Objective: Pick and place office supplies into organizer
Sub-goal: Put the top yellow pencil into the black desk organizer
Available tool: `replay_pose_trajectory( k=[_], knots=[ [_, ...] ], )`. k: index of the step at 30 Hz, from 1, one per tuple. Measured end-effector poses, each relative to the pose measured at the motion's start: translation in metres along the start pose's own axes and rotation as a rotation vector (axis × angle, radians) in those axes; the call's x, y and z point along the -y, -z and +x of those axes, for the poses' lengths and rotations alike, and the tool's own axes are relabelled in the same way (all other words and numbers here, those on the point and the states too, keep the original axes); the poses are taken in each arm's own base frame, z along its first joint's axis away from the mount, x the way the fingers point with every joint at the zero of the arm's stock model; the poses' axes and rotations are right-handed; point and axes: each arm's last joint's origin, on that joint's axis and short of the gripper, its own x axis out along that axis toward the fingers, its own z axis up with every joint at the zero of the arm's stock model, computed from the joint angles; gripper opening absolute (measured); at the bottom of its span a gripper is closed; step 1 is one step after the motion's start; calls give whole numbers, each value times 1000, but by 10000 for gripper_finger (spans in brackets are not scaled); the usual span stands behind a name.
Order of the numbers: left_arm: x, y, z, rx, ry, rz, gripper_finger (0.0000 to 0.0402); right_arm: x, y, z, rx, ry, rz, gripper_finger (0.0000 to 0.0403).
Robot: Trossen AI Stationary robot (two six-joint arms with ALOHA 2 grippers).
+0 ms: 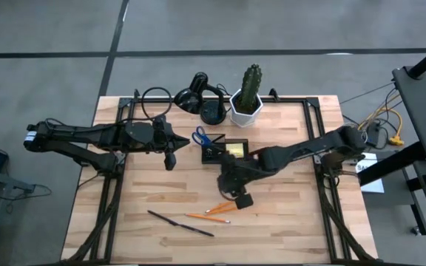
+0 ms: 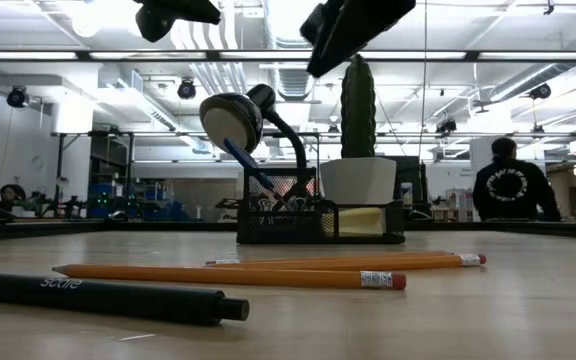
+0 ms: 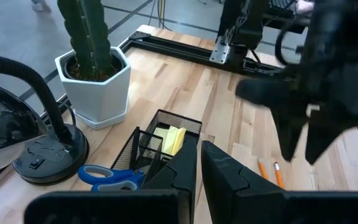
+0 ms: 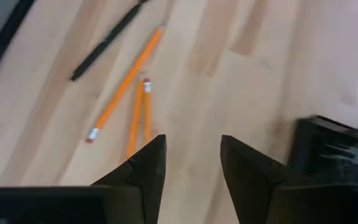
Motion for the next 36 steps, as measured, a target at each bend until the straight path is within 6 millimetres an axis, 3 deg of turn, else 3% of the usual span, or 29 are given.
replay_pose_trajectory(
  k=[6,24,36],
  knots=[
    [0,0,0,-2,0,0,8,-5,-4,30,-66,-89,-3,128],
    [0,1,0,-6,-2,49,8,-21,22,106,-287,-132,-65,116],
    [0,1,0,-6,-2,52,8,-21,28,115,-316,-133,-79,101]
  ],
)
